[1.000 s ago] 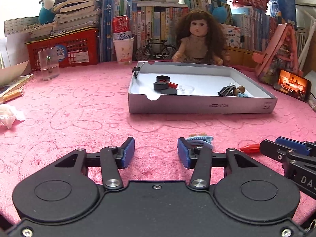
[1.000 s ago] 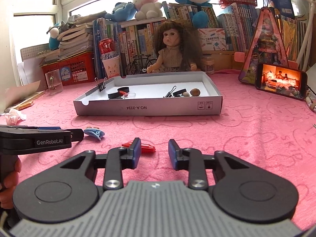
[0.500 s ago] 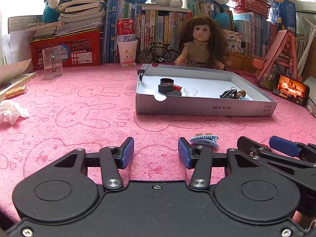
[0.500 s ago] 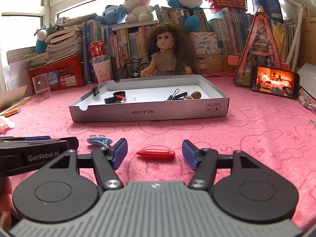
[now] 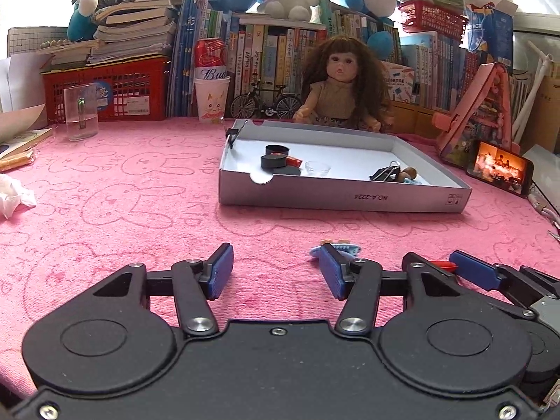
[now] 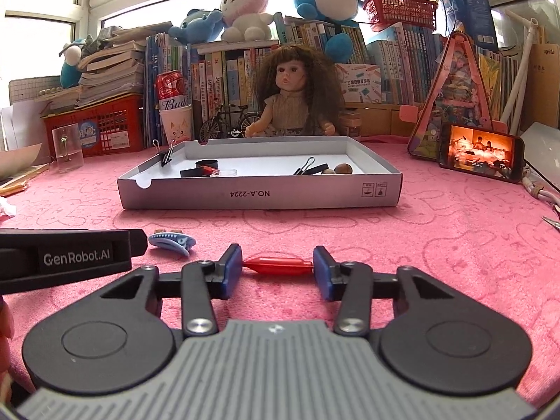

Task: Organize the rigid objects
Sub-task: 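Grasp the red plastic stick with the right tool while the left tool approaches the blue hair clip, then close the left tool on the blue hair clip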

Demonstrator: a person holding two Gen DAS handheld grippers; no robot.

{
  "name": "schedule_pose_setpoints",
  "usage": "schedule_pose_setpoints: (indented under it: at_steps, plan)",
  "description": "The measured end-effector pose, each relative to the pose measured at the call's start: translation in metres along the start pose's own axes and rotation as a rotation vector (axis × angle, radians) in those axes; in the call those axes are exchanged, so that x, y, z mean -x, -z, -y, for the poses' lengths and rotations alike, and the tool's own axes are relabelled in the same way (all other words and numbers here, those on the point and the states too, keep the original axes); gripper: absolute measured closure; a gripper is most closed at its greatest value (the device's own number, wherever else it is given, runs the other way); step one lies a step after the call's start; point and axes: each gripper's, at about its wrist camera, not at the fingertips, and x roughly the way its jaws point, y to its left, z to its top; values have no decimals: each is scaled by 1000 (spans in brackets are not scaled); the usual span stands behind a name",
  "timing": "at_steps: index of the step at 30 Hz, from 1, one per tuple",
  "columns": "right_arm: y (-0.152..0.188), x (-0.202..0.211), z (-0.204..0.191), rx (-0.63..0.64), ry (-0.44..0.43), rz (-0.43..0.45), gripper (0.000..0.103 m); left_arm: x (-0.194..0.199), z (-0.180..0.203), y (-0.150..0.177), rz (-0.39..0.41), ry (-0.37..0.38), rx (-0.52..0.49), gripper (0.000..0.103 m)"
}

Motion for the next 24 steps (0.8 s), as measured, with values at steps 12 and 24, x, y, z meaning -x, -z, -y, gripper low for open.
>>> schedule_pose_setpoints:
  at_steps: [12, 24]
  plan:
    - [-7, 4, 21, -2, 60, 42, 53, -6, 26, -1, 20, 29, -46, 41]
    - [-7, 1, 23, 13, 61, 31, 53, -22, 38, 0, -15, 29, -82, 62]
